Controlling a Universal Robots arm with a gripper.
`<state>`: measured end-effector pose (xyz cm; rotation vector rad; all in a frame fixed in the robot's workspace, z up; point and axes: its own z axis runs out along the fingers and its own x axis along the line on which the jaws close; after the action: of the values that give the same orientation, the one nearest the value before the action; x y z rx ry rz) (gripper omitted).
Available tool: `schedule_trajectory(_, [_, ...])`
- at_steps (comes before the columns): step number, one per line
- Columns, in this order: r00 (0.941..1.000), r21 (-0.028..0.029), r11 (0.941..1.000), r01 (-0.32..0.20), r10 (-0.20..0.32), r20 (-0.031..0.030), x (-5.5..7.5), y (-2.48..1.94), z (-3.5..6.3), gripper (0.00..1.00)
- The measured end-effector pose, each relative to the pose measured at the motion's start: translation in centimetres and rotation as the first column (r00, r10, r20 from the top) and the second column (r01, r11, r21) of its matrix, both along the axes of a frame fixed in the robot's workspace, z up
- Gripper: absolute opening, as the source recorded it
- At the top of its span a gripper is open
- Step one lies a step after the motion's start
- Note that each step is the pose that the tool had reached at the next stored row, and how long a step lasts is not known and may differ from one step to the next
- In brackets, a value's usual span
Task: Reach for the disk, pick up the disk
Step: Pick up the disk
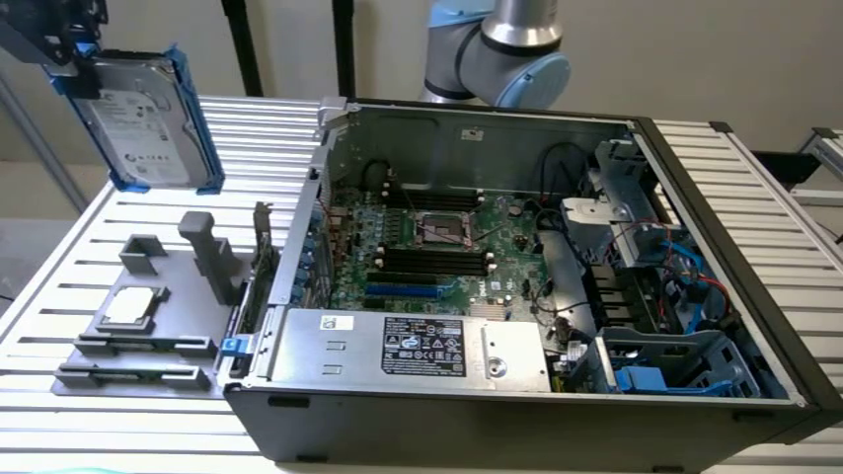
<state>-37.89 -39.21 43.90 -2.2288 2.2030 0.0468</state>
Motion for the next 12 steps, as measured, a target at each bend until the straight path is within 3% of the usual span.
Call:
schedule_trajectory(4, [1.0000,0.0047,1.0000,0.000,0.000,-0.0001,1.8,-0.41,1.06,0.33])
schedule_trajectory(12, [1.0000,0.0070,1.0000,0.000,0.000,-0.0018,5.4,-1.42,2.63,0.33])
